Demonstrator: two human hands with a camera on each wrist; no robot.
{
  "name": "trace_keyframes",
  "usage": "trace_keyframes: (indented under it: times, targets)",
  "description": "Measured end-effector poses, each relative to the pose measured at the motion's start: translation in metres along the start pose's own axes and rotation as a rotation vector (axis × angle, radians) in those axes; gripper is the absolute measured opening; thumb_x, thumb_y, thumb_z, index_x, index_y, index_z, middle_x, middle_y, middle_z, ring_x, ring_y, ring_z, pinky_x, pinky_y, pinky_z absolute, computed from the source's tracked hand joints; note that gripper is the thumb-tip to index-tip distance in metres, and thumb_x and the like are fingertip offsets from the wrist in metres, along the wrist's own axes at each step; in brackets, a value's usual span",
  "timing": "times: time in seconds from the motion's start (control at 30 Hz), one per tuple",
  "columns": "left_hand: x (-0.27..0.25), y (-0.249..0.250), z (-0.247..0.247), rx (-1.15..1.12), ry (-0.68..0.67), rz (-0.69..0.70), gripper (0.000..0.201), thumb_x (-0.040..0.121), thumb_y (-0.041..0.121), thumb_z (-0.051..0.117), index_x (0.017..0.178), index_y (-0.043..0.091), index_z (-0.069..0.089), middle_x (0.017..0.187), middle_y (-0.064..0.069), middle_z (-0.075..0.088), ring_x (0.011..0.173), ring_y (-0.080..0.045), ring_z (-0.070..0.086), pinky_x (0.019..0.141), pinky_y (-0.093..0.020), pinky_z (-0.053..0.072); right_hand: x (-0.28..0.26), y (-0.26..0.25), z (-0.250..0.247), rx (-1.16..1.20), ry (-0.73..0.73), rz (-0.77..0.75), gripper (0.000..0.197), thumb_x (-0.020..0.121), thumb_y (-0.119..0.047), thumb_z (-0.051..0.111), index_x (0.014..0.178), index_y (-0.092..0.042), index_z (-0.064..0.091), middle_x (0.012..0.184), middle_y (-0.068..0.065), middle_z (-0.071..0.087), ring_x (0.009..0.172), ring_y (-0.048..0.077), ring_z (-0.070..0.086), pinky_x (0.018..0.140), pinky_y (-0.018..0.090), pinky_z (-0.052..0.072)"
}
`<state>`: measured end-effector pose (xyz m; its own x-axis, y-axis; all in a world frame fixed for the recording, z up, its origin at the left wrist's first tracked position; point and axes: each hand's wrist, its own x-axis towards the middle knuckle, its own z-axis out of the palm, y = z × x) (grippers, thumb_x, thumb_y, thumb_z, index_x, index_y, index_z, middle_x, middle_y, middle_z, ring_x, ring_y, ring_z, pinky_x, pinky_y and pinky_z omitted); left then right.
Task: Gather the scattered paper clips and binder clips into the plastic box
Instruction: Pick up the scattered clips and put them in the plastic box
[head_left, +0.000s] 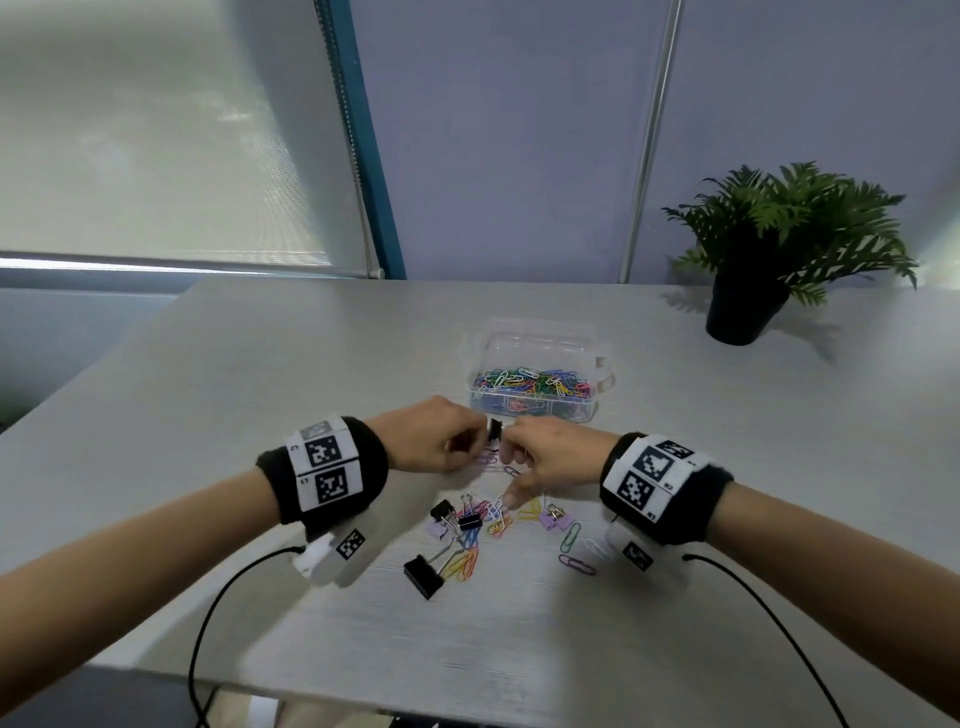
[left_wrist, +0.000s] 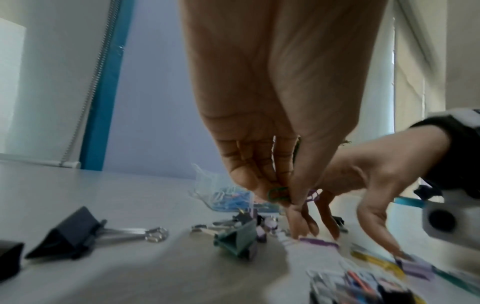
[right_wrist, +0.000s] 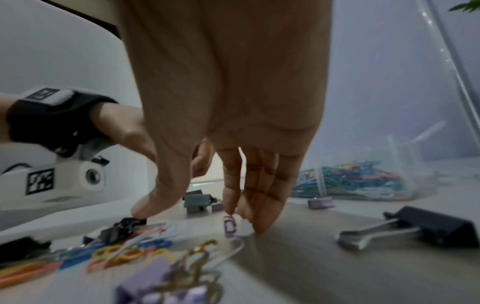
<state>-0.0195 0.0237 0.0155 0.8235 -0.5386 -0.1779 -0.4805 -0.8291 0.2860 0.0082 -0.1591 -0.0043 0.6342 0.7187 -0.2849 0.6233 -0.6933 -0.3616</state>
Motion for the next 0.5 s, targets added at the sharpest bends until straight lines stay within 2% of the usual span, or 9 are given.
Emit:
trace_keyframes:
  times: [0.1,0.17,0.23,0.3,0.37,0.43,0.5]
  targets:
    - [0.002,-0.005,-0.011,-0.005,0.032,-0.019,0.006,0.081,0.005,0.057,0.086,0.005,0.060,0.086,-0.010,0.065,0.072,-0.013,0.051,0.067,-0.017,0.036,0.001,-0.013,0.006,0.009,-0.029,-0.025,0.049,0.072,-0.037,0.075,0.105,-0.011,0.051,0.097,-0.001,0.043,0.088,0.015,0.040,0.072,0.028,0.033]
    - [0.007,-0.009,-0.017,-0.012,0.044,-0.028,0.006,0.081,0.006,0.059,0.087,0.006,0.061,0.084,-0.007,0.065,0.072,-0.012,0.053,0.063,-0.009,0.035,0.002,-0.019,0.011,0.002,-0.026,-0.037,0.043,0.070,-0.034,0.077,0.095,-0.015,0.048,0.094,-0.001,0.043,0.087,0.015,0.040,0.072,0.028,0.033]
    - [0.015,-0.012,-0.025,-0.032,0.066,-0.051,0.008,0.083,0.008,0.061,0.090,0.009,0.060,0.083,-0.002,0.064,0.074,-0.011,0.055,0.063,-0.006,0.036,0.003,-0.023,0.014,0.015,-0.013,-0.039,0.037,0.070,-0.030,0.078,0.088,-0.017,0.047,0.085,-0.004,0.043,0.086,0.015,0.040,0.070,0.027,0.032]
    - [0.025,-0.014,-0.034,-0.030,0.092,-0.068,0.011,0.084,0.009,0.061,0.095,0.008,0.062,0.086,-0.001,0.063,0.076,-0.011,0.055,0.062,-0.006,0.037,0.003,-0.024,0.014,0.051,-0.007,-0.036,0.031,0.071,-0.024,0.078,0.085,-0.017,0.051,0.073,-0.010,0.042,0.083,0.014,0.042,0.066,0.027,0.033]
    - [0.037,-0.015,-0.041,-0.014,0.100,-0.073,0.014,0.084,0.009,0.061,0.097,0.009,0.065,0.092,-0.004,0.066,0.078,-0.011,0.055,0.060,-0.008,0.037,0.002,-0.024,0.014,0.067,0.001,-0.037,0.025,0.072,-0.017,0.077,0.086,-0.014,0.055,0.072,-0.009,0.045,0.082,0.014,0.043,0.059,0.024,0.033]
    - [0.048,-0.014,-0.046,-0.019,0.097,-0.073,0.014,0.084,0.010,0.060,0.096,0.010,0.067,0.095,-0.004,0.068,0.078,-0.010,0.055,0.063,-0.007,0.037,0.001,-0.023,0.016,0.078,0.011,-0.036,0.021,0.075,-0.010,0.074,0.087,-0.012,0.057,0.075,-0.005,0.048,0.082,0.015,0.046,0.059,0.021,0.034]
    - [0.060,-0.011,-0.050,-0.032,0.105,-0.074,0.014,0.084,0.009,0.060,0.095,0.010,0.068,0.095,-0.005,0.069,0.076,-0.009,0.054,0.065,-0.011,0.039,0.000,-0.023,0.018,0.093,0.018,-0.035,0.020,0.078,-0.004,0.068,0.084,-0.014,0.052,0.070,-0.008,0.044,0.081,0.016,0.049,0.066,0.027,0.041]
